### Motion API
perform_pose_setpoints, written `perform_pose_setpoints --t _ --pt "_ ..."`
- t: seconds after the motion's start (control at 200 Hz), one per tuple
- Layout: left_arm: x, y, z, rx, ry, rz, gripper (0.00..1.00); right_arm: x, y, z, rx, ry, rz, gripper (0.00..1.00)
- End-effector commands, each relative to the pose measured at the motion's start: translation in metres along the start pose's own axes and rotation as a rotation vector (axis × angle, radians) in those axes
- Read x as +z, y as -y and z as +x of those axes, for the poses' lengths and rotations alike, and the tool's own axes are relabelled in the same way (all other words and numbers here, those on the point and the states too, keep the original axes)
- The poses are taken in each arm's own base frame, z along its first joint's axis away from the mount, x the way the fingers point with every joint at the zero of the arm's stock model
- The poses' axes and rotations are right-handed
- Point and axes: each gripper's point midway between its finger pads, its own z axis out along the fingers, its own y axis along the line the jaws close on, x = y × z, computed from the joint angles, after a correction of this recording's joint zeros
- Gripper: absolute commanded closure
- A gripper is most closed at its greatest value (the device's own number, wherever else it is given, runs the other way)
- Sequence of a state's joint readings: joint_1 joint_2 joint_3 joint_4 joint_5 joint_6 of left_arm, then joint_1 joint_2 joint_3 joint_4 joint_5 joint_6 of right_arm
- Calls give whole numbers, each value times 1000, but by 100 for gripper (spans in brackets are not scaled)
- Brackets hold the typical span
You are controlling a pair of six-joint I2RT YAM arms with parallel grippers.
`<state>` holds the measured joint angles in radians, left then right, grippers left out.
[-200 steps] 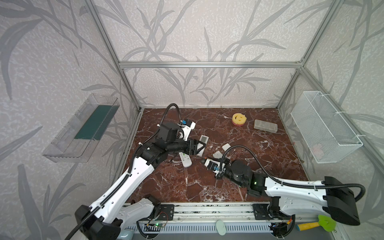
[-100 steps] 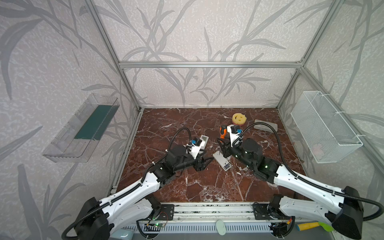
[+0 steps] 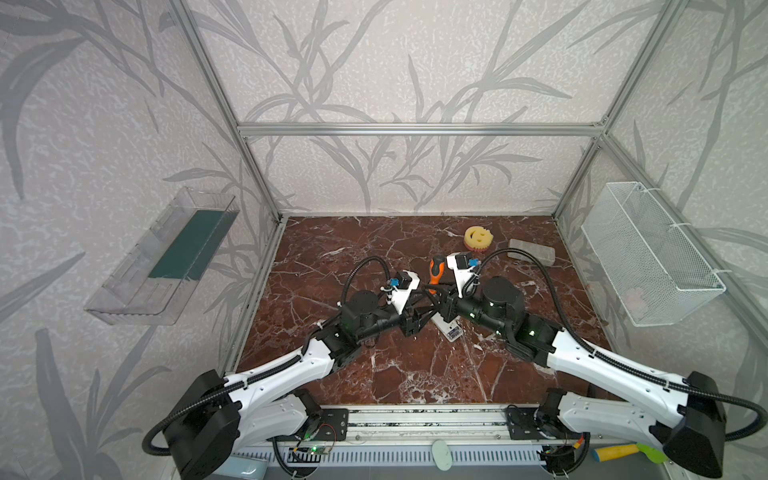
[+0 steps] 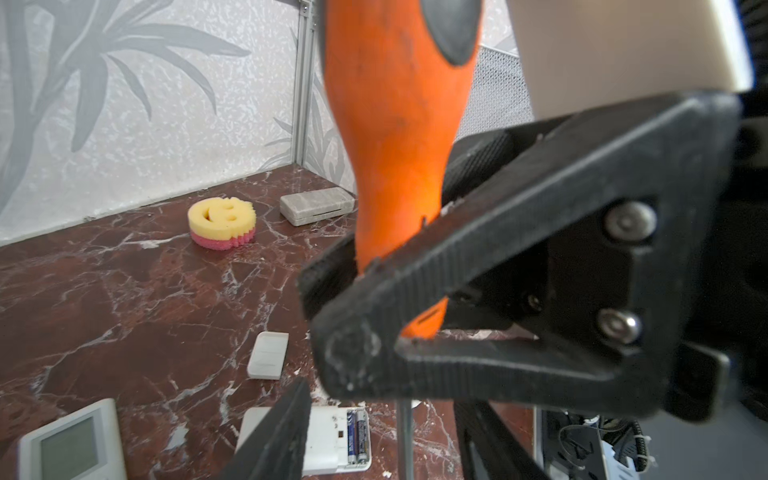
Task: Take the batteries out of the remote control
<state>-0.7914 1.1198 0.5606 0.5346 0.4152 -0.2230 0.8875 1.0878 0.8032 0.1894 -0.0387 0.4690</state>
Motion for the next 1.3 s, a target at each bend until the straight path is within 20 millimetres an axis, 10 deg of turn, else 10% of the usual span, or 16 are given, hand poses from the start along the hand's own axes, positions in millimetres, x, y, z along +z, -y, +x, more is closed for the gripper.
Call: perform_pose_setpoints --t 0.0,0.175,0.245,0.42,0.605,1.08,1.295 --pt "1 16 -14 -9 37 87 57 -8 -17 -28 38 88 -89 100" --pt "-2 21 -12 -27 18 112 100 -12 -8 -33 122 107 -129 100" --pt "-3 19 -12 -16 8 95 100 -13 -6 -34 130 103 -127 98" --pt "-5 0 2 53 -81 -23 100 -20 16 -34 245 62 2 46" --pt "-2 -17 10 138 -165 -136 100 -26 18 -37 294 22 50 37" --pt "0 -17 11 407 -210 -247 100 -8 31 -32 335 -24 130 42" --pt "1 -18 16 442 -237 -263 100 -3 28 -26 316 -55 110 90"
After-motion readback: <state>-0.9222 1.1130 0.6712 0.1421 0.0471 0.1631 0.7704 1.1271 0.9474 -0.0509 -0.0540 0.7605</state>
